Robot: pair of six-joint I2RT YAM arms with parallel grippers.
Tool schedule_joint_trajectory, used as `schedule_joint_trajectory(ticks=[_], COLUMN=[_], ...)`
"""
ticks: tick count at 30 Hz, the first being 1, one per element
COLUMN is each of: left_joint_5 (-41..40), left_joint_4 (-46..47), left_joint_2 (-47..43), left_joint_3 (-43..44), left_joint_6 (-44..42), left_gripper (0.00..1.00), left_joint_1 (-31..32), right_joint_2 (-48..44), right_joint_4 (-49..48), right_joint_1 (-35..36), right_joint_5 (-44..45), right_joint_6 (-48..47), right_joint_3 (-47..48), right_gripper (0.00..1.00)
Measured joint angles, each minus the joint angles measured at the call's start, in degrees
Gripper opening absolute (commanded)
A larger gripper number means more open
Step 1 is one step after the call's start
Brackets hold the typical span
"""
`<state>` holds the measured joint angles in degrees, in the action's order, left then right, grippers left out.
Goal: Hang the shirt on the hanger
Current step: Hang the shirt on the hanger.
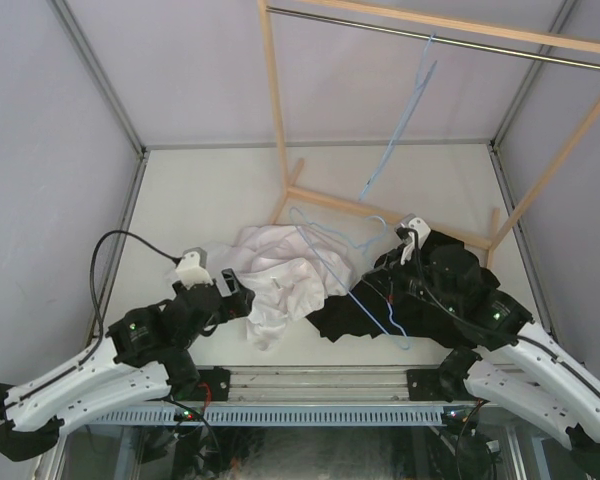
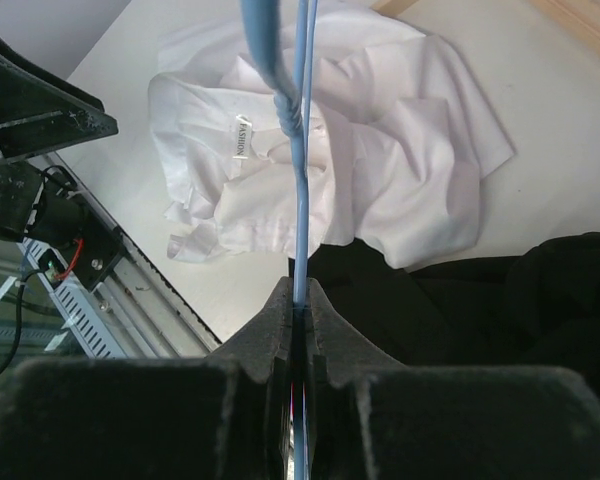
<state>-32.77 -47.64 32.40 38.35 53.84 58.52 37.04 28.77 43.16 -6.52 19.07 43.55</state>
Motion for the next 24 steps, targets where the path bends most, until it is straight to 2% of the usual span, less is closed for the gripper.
schedule_joint_trajectory(ticks=[5,16,19,22,23,24], left_joint_5=[-2.97,2.23,2.34,1.44,0.87,0.09], left_joint_4=[-2.91,7.32,6.75,3.48,1.49,-0.22], left_joint_2=[-5.29,-19.06,-18.38,-12.94,-9.84,-6.47], left_joint_3=[-2.89,-15.23,-15.02,-12.63,-10.80,-8.66], left_joint_6=[8.28,6.12,6.10,5.99,6.08,6.27], left_gripper=[1.00,1.00,1.00,1.00,0.97,0.88], left_joint_1=[-0.04,-0.20,-0.92,-1.33,-1.36,-1.38], right_joint_2=[0.48,0.96,0.96,1.07,1.27,1.44], right_joint_4=[-1.16,-1.16,-1.27,-1.66,-1.68,-1.81], right_joint_1=[0.00,0.00,0.00,0.00,0.00,0.00], right_joint_5=[-1.01,-2.16,-2.29,-2.60,-2.64,-2.71], right_joint_6=[0.50,0.87,0.90,1.07,1.11,1.11], right_joint_3=[-0.81,-1.25,-1.40,-1.99,-2.08,-2.14], right_gripper=[0.00,0.00,0.00,0.00,0.00,0.00])
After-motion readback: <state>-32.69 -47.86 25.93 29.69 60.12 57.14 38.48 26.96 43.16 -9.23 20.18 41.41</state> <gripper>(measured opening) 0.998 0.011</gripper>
